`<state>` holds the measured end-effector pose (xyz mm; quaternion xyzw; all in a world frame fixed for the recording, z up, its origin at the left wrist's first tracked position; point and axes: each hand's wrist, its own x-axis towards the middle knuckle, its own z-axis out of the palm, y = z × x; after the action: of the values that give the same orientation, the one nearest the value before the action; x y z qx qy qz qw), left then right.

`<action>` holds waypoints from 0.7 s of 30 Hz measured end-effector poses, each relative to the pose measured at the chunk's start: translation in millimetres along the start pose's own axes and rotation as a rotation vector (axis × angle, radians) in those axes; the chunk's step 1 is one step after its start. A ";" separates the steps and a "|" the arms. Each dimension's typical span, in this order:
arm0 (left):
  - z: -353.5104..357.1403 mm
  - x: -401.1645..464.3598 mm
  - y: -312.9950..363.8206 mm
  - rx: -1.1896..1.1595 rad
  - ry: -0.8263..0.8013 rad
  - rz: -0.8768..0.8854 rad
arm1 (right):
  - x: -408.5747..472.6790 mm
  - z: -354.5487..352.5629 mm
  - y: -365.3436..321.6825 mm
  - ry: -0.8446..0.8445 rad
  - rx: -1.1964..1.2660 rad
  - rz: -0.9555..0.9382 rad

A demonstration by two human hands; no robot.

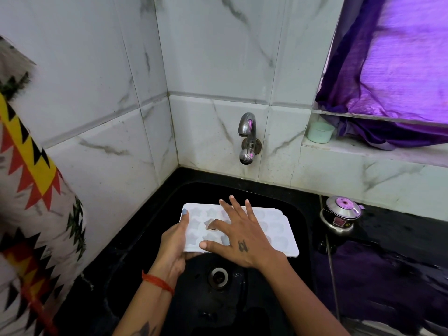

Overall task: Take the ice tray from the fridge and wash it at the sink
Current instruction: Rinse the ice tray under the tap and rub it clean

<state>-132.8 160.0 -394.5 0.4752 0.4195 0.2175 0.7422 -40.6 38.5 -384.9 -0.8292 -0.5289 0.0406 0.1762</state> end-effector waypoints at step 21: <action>-1.4 1.7 -3.4 0.007 -0.009 -0.008 | -1.1 1.7 2.0 -0.022 0.031 0.016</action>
<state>-133.3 160.4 -398.5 0.4770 0.4188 0.2113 0.7432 -39.9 37.1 -387.3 -0.8301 -0.5235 0.0594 0.1828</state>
